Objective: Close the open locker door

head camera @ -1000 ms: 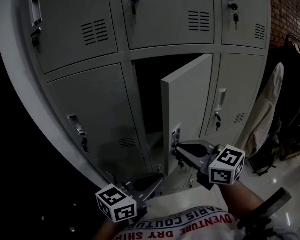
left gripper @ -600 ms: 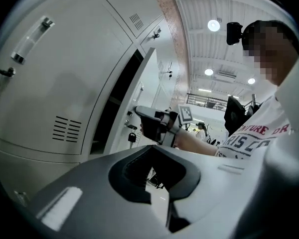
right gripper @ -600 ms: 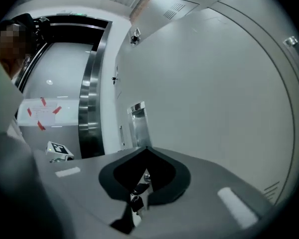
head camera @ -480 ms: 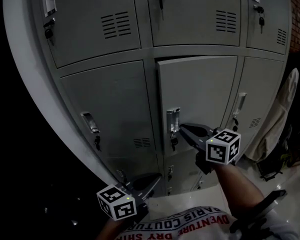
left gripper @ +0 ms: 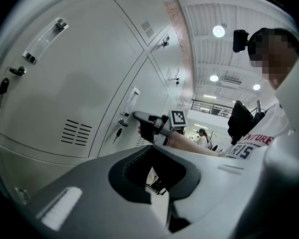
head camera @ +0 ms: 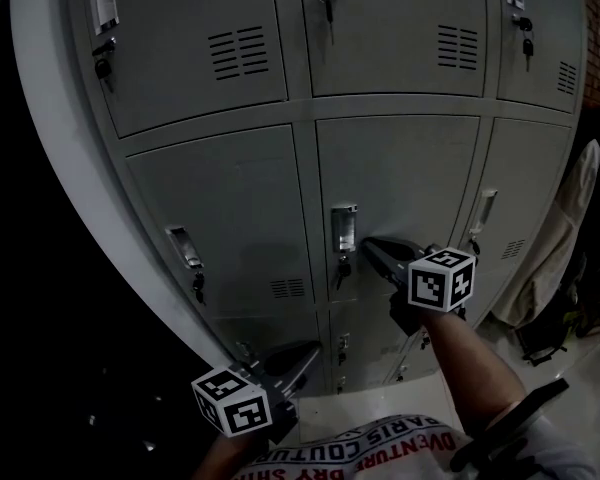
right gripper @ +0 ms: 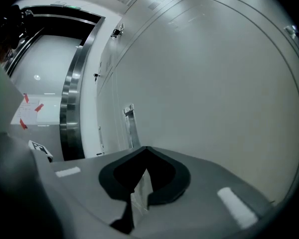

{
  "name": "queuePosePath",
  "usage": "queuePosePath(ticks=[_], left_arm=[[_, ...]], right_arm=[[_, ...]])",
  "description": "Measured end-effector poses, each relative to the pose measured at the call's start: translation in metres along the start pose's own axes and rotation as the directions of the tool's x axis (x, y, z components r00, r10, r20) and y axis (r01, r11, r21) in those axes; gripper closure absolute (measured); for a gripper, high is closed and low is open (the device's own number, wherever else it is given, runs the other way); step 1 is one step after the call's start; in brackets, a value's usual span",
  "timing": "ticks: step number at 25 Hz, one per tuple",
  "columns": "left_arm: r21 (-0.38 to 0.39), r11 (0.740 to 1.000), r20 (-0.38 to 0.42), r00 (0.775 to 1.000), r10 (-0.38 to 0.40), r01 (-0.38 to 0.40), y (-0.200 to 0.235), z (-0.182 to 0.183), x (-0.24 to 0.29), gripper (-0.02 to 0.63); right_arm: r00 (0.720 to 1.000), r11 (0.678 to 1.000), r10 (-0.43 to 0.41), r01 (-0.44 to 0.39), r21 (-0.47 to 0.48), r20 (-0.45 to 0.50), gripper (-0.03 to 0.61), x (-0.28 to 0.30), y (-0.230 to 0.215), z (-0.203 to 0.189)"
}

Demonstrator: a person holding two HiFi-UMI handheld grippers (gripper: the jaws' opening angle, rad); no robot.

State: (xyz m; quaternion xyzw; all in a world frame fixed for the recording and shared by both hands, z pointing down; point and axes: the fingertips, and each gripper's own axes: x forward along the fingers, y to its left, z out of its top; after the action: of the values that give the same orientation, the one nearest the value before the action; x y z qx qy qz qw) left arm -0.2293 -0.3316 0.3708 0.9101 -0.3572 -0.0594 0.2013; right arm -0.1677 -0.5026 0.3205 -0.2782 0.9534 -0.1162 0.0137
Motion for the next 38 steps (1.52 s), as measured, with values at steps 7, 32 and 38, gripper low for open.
queuePosePath(ticks=[7,32,38], left_arm=[[0.005,1.0,-0.013,0.999,0.03,-0.03,-0.004,-0.001,0.0,0.609],[0.048,0.997,-0.109,0.992,0.069,-0.065,-0.25,-0.173,-0.023,0.609],[0.08,0.994,-0.137,0.986,0.09,-0.079,-0.325,-0.214,-0.032,0.609]], right_arm=[[1.0,1.0,-0.002,0.002,-0.027,-0.005,0.586,-0.002,0.005,-0.001],[0.879,0.932,0.363,-0.35,0.097,-0.31,0.586,-0.359,0.243,-0.2],[0.895,0.93,0.366,-0.346,0.121,-0.256,0.586,-0.429,0.269,-0.206]])
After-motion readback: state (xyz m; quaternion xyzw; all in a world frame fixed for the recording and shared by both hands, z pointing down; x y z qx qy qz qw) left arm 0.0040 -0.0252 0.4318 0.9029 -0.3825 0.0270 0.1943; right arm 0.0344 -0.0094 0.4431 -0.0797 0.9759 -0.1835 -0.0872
